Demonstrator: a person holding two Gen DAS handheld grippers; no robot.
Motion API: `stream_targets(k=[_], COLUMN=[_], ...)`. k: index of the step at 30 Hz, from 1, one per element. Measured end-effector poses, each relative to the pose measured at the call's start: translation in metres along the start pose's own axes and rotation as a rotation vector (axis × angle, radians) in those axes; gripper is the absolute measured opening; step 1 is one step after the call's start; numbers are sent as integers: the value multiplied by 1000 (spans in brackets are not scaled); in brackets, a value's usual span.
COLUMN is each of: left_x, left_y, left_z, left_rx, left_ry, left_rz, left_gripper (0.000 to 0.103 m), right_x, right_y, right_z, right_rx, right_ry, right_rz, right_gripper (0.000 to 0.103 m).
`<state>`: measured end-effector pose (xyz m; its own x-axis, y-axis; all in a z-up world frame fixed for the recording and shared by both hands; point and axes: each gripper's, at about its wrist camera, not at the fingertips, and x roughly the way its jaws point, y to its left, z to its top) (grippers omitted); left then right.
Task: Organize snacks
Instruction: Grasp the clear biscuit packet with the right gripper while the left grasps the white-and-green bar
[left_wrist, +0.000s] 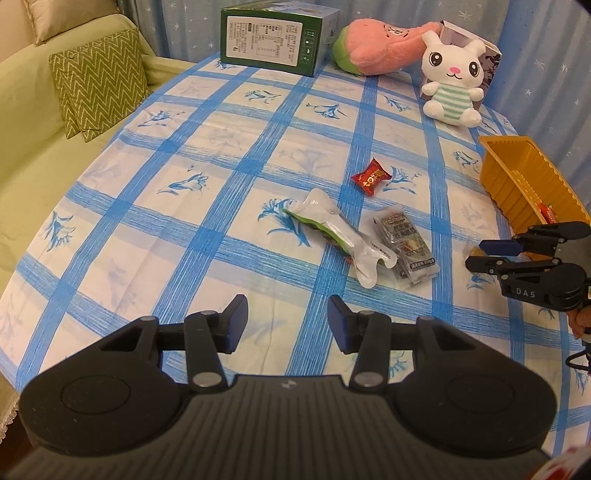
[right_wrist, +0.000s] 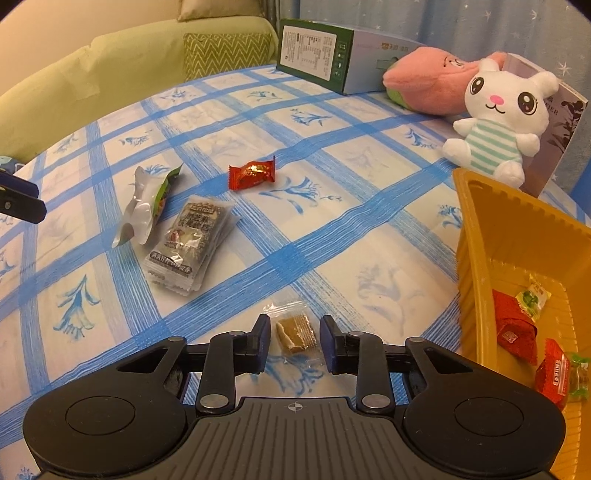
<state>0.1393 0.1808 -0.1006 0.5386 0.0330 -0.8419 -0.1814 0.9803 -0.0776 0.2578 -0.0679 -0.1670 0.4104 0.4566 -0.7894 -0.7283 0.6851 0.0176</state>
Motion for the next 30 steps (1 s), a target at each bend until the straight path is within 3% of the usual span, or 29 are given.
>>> stream_targets(k=[2,12,18,27,30], left_x=[2,19,38,73,82], left_y=[-2,-19,-28,-32,-34], left_z=[2,18,32,49,53], left_rx=[6,23,-14,-73,-54], left_ry=[2,-9,-13,32,37], left_rz=[-6,-58,-80,-106,-96], left_gripper=[44,44,58,57,49], right_x=[0,-11,-28,-48,-52], right_y=[0,3,-5,-18,-21], right_z=[-1,1,4,-5,-8], right_rx=[3,76,152,235,258], right_ry=[-2,-44,-85,-111,-112], right_rz=[4,-9,-36,-83,-92], right_gripper=[23,21,21,21,21])
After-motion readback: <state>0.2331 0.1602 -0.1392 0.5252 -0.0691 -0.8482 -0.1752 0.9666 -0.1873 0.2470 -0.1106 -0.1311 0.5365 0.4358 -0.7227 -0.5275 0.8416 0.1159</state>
